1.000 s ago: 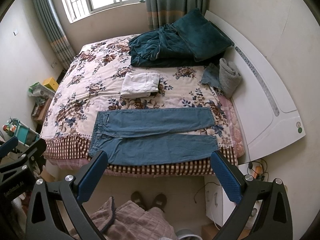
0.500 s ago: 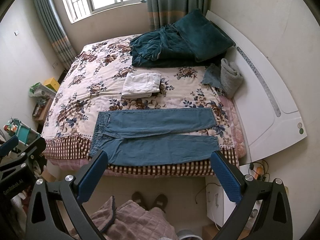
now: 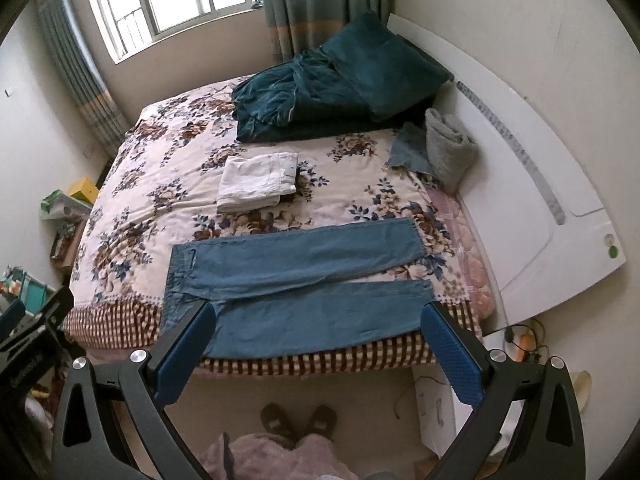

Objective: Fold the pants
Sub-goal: 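Lower both tools to the jeans' leg hems and close on them, then lift the hems with both tools and fold them over toward the waistband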

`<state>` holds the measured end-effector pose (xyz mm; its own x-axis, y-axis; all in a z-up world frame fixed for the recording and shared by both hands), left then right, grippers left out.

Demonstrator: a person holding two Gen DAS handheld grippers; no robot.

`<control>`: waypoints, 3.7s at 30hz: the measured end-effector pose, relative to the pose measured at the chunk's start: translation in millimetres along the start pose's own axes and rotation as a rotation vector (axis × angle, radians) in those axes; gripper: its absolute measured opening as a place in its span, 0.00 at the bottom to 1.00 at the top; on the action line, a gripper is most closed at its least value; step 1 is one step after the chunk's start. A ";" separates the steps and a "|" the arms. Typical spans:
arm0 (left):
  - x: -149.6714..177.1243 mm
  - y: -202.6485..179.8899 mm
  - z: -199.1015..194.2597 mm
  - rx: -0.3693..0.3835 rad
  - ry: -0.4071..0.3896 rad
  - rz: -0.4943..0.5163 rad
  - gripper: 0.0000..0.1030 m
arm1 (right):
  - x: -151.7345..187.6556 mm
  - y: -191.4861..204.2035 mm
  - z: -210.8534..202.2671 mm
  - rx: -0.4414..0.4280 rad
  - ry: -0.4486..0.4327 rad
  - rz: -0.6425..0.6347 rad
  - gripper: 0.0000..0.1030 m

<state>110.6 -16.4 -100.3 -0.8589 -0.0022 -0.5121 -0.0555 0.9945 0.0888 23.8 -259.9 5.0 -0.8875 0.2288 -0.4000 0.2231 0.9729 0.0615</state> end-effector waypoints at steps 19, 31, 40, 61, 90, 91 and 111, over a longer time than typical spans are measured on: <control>-65.8 -50.3 229.7 0.040 0.227 0.074 1.00 | -94.2 -6.1 276.9 0.158 0.211 0.101 1.00; -88.8 -77.1 422.4 -0.006 0.319 0.179 1.00 | -146.4 -11.5 486.8 0.244 0.296 0.028 1.00; -41.7 -109.0 594.5 -0.066 0.461 0.400 1.00 | -136.8 -36.9 683.0 0.340 0.491 -0.329 1.00; -30.3 -164.0 685.4 0.070 0.638 0.620 0.64 | -118.3 -49.8 838.4 0.205 0.788 -0.857 0.75; 12.6 -110.2 485.8 0.210 0.501 0.282 0.04 | -85.6 -72.8 642.8 0.060 0.460 -0.434 0.06; 22.3 -110.7 479.8 0.211 0.508 0.255 0.04 | -75.5 -75.4 636.5 0.058 0.460 -0.424 0.06; 223.8 -92.6 490.7 0.223 0.783 0.041 0.19 | 146.1 -101.3 639.5 0.110 0.667 -0.286 0.45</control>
<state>173.3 -57.6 -642.3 -0.9697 0.0437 0.2405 0.0151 0.9927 -0.1196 129.4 -347.2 -644.4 -0.9660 -0.0265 0.2573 -0.0456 0.9966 -0.0685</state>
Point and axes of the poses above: each gripper's, at about its wrist camera, not at the fingertips, and z roughly the way its jaws point, y to its left, x to its underside, the point moved 7 cm from there along z, roughly the way its jaws point, and after that the axes turned 5 degrees about y, right-handed, at the moved point
